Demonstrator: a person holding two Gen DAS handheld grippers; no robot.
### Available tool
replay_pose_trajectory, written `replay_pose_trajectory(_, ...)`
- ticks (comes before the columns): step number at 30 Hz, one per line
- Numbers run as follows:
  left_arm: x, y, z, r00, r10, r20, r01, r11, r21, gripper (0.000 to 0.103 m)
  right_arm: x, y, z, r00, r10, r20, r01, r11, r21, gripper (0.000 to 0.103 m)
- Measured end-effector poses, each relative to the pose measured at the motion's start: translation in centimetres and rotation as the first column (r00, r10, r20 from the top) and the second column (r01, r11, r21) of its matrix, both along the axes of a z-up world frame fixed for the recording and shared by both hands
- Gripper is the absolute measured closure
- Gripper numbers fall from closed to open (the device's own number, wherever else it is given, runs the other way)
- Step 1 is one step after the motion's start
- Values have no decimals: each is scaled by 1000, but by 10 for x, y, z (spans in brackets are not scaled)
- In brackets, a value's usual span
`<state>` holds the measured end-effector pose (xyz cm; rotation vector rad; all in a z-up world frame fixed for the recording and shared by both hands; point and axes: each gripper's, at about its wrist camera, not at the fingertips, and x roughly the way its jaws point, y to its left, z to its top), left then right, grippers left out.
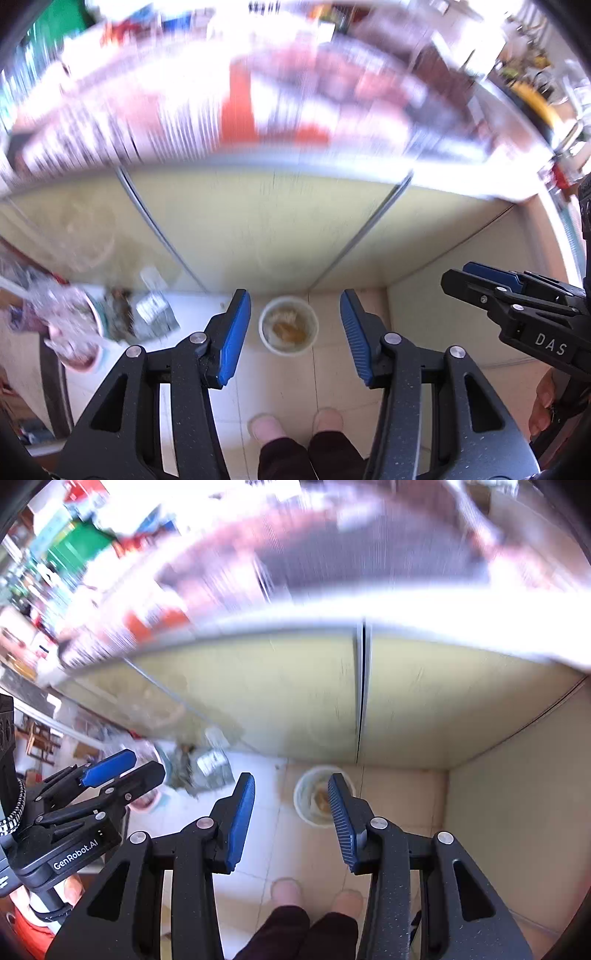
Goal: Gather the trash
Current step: 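Raise both grippers back up to the counter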
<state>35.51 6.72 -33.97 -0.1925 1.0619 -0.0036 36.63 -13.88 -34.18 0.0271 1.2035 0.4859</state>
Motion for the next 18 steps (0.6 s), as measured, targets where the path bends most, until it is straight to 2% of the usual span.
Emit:
replay_pose_trajectory(5, -14, 5, 88, 990, -32, 140, 27, 999, 39, 52, -17, -6, 91, 989, -42, 140, 37, 999, 34, 65)
replay_pose_trajectory(9, -27, 11, 154, 965, -61, 255, 44, 996, 72, 51, -33, -1, 150, 964, -72, 255, 59, 996, 60, 65)
replay_pose_trajectory(14, -42, 14, 220, 921, -98, 378, 59, 992, 116, 45, -52, 15, 214, 911, -115, 395, 89, 992, 84, 65)
replay_pose_trajectory(18, -53, 20, 258, 887, -96, 451, 48, 992, 117, 43, -59, 23, 250, 866, -148, 478, 106, 988, 114, 64)
